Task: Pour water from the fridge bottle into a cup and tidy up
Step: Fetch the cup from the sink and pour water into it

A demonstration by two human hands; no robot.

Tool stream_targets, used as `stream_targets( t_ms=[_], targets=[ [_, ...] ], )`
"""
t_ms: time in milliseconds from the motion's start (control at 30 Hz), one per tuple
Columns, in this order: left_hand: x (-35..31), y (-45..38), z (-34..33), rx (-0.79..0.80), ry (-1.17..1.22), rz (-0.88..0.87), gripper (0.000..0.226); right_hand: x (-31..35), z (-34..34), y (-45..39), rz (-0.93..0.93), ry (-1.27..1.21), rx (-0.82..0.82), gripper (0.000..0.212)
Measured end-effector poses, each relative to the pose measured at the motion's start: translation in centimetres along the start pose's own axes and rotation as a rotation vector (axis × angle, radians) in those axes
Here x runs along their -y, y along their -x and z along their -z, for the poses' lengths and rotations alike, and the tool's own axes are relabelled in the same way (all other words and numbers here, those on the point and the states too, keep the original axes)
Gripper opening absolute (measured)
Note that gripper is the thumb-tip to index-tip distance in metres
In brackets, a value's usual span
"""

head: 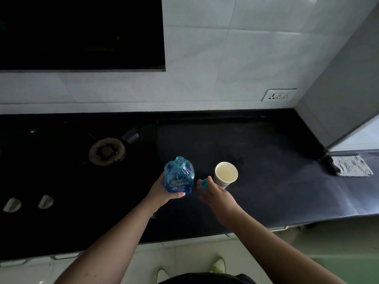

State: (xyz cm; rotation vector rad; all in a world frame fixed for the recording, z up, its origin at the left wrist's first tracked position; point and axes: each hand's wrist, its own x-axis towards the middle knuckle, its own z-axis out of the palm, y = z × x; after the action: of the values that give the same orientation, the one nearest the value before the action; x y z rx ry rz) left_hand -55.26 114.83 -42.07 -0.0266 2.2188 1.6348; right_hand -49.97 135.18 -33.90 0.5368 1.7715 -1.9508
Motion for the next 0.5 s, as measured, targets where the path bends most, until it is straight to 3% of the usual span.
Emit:
stream_targets(
  t_ms=[233, 500],
  targets=[
    [-0.6, 1.0, 0.1, 0.033, -0.038, -0.003, 0.063, -0.1, -0.6, 1.0, 0.052, 0.031, 0.154, 0.035],
    [-2.0, 2.4, -0.9, -0.053, 0.041, 0.072, 0.068, -0.5, 1.0, -0.2, 0.006, -0.3, 0.069, 0.034]
  ],
)
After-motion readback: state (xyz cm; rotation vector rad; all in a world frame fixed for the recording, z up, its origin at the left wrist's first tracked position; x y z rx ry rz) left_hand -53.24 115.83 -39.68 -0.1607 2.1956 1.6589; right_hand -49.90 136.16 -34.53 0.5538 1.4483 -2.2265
